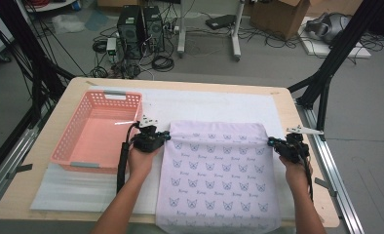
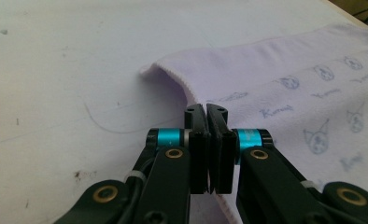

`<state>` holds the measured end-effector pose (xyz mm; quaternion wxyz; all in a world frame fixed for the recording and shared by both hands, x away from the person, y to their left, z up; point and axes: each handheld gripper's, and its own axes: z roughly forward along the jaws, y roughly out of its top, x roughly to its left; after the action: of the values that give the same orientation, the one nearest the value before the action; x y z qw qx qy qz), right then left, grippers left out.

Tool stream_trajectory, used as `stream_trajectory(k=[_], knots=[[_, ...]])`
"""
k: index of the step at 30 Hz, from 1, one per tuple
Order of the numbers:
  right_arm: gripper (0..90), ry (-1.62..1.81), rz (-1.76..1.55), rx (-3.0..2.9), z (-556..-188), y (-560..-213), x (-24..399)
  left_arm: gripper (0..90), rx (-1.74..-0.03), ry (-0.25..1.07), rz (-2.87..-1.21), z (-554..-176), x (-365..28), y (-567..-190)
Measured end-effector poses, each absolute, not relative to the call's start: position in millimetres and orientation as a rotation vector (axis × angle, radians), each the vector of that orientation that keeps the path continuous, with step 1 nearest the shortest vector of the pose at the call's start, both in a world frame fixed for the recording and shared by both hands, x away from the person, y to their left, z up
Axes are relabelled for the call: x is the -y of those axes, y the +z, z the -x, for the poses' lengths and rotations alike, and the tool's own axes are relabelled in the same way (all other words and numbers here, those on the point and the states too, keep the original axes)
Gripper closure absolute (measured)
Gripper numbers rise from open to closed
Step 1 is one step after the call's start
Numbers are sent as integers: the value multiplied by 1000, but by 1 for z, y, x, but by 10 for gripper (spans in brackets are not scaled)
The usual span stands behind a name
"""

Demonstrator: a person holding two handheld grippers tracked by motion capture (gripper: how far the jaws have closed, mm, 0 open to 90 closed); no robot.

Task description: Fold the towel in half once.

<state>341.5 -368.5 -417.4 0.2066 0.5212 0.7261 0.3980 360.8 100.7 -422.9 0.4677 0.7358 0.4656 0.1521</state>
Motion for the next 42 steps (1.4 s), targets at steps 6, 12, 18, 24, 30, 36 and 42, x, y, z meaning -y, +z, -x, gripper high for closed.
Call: stream_trajectory(k=[6, 12, 18, 24, 30, 36, 42], knots=[[871, 1163, -1427, -2029, -317, -415, 372, 873, -1094, 360, -1827, -341, -104, -419], [871, 1209, -1414, -2036, -290, -415, 376, 872, -1057, 320, -1814, -318, -110, -418], [870, 1197, -1376, -2074, -263, -413, 378, 871, -1032, 259, -1812, -300, -115, -423], [870, 1159, -1382, -2128, -242, -417, 379, 870, -1014, 234, -1852, -281, -116, -431], [780, 1118, -1425, -2184, -240, -426, 376, 731, -1039, 244, -1840, -278, -115, -435], [561, 1121, -1474, -2121, -260, -417, 374, 479, -1106, 214, -1827, -306, -106, -435], [511, 1017, -1541, -2163, -296, -428, 363, 501, -1179, 168, -1859, -327, -91, -450]])
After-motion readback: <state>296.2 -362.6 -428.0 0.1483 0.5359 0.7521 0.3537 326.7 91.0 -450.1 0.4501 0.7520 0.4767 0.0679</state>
